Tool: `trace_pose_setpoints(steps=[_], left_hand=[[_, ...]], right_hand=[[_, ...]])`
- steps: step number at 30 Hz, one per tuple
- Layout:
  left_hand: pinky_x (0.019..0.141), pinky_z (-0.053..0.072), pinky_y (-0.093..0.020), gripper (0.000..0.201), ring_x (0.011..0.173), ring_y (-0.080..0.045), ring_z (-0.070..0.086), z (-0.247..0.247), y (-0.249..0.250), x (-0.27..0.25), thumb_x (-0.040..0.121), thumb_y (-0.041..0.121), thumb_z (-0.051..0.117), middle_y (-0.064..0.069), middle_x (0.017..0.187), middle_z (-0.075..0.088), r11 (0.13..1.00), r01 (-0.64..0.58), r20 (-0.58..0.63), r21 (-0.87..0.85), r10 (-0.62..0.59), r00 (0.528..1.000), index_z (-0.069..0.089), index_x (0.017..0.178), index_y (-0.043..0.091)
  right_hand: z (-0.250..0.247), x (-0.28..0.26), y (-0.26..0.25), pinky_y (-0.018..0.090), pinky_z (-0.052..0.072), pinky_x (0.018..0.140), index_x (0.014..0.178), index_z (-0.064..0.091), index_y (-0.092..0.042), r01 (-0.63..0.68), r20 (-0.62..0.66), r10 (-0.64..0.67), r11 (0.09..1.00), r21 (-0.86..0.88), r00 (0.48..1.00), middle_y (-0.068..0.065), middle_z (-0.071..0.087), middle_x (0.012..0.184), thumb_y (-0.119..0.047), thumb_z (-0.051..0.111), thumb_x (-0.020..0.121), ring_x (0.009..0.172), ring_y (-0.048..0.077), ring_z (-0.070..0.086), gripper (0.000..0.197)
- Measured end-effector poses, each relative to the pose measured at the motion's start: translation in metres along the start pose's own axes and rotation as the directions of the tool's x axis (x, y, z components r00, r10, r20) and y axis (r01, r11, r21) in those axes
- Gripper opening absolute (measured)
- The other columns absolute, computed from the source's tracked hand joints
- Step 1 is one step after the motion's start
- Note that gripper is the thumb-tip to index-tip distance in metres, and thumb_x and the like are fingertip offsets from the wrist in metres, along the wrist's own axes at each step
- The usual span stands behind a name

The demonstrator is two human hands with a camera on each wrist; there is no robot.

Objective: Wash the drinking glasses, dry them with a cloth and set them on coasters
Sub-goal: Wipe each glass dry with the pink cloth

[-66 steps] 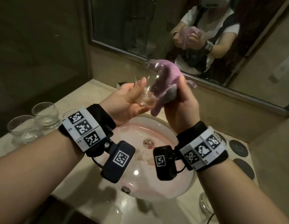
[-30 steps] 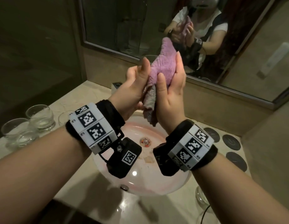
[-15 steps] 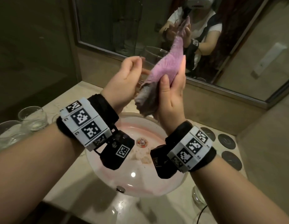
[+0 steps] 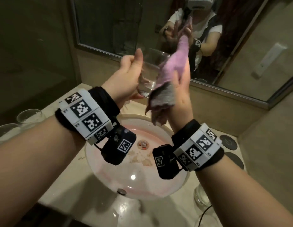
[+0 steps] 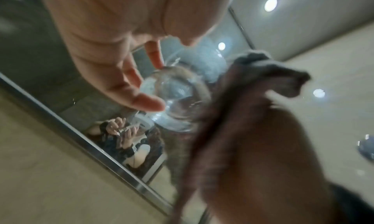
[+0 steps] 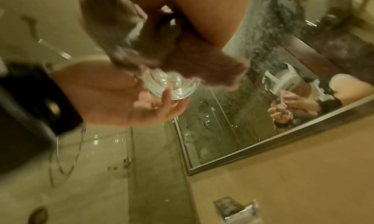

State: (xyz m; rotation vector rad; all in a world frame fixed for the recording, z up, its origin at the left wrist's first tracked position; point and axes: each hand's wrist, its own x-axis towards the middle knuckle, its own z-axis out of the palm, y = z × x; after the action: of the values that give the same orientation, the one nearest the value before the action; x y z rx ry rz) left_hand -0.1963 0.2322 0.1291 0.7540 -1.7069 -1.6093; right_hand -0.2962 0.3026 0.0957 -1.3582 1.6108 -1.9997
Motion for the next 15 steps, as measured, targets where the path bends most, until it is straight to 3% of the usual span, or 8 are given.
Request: trace_pose_setpoints(steps=[2,4,6,8,10,12,13,15], left_hand=[[0.070,0.050,-0.029,0.037,0.084,-0.019,0.060,-0.003,-0.001,0.000,0.096,0.054,0.022,-0.006,0.097,0.060,0.997,0.070,-0.006,-0.044,-0.070,0.998,0.048,0.102,0.028],[0.086,0.050,-0.038,0.059,0.097,-0.028,0.066,-0.006,-0.005,0.000,0.088,0.068,0.027,-0.012,0.107,0.066,0.984,0.150,0.138,-0.096,-0.137,0.981,0.051,0.117,0.023],[0.071,0.058,-0.034,0.097,0.079,-0.020,0.072,-0.007,-0.010,-0.005,0.063,0.082,0.041,-0.005,0.090,0.072,0.974,0.189,0.282,-0.128,-0.147,0.948,0.043,0.131,0.013],[0.059,0.057,-0.031,0.107,0.071,-0.016,0.072,-0.006,-0.016,-0.006,0.044,0.078,0.053,-0.004,0.085,0.073,0.957,0.194,0.340,-0.216,-0.113,0.934,0.047,0.123,0.006],[0.061,0.057,-0.035,0.108,0.085,-0.023,0.071,-0.006,-0.020,-0.006,0.036,0.073,0.063,-0.011,0.106,0.069,0.944,0.180,0.360,-0.275,-0.072,0.930,0.049,0.122,0.010],[0.062,0.057,-0.035,0.131,0.090,-0.025,0.070,-0.008,-0.022,-0.006,0.024,0.070,0.075,-0.009,0.114,0.065,0.940,0.195,0.381,-0.280,-0.078,0.921,0.033,0.136,0.017],[0.059,0.056,-0.033,0.136,0.086,-0.022,0.071,-0.010,-0.025,-0.004,0.020,0.069,0.076,-0.006,0.109,0.068,0.940,0.204,0.387,-0.273,-0.087,0.918,0.028,0.138,0.020],[0.053,0.055,-0.029,0.125,0.075,-0.015,0.071,-0.010,-0.024,-0.005,0.022,0.073,0.070,0.000,0.094,0.073,0.953,0.182,0.365,-0.243,-0.084,0.927,0.033,0.129,0.019]], right_hand=[[-0.001,-0.002,0.006,0.040,0.021,0.117,0.149,0.002,-0.012,0.095,0.102,-0.085,0.991,-0.097,0.991,0.011,0.010,0.156,-0.037,0.041,0.094,0.142,0.017,0.018,0.072],[-0.004,-0.002,0.009,0.021,0.016,0.115,0.148,0.004,-0.005,0.197,0.146,-0.165,0.949,-0.246,0.976,0.014,0.010,0.155,-0.027,0.040,0.095,0.139,0.007,0.015,0.068],[-0.006,-0.004,0.009,0.027,0.017,0.117,0.149,0.008,-0.007,0.196,0.206,-0.145,0.947,-0.255,0.968,0.011,0.015,0.155,-0.034,0.042,0.094,0.139,0.007,0.018,0.069],[-0.008,-0.004,0.002,0.035,0.028,0.114,0.148,0.015,-0.010,0.059,0.243,-0.031,0.992,-0.110,0.970,0.008,0.027,0.151,-0.048,0.042,0.093,0.136,0.013,0.033,0.072],[-0.010,-0.004,-0.006,0.016,0.044,0.095,0.143,0.030,-0.009,-0.167,0.200,0.171,0.985,-0.041,0.965,-0.001,0.047,0.133,-0.045,0.034,0.097,0.109,-0.001,0.054,0.059],[-0.014,-0.005,-0.006,0.007,0.047,0.080,0.138,0.040,-0.009,-0.245,0.212,0.242,0.969,-0.014,0.947,-0.012,0.056,0.111,-0.037,0.031,0.100,0.085,-0.012,0.056,0.048],[-0.013,-0.005,-0.005,0.011,0.048,0.086,0.138,0.040,-0.009,-0.240,0.191,0.234,0.971,0.010,0.953,-0.013,0.057,0.110,-0.037,0.031,0.100,0.088,-0.011,0.058,0.047],[-0.010,-0.006,-0.007,0.028,0.037,0.108,0.142,0.032,-0.007,-0.140,0.139,0.135,0.990,0.025,0.981,0.001,0.052,0.133,-0.036,0.032,0.099,0.120,0.006,0.052,0.052]])
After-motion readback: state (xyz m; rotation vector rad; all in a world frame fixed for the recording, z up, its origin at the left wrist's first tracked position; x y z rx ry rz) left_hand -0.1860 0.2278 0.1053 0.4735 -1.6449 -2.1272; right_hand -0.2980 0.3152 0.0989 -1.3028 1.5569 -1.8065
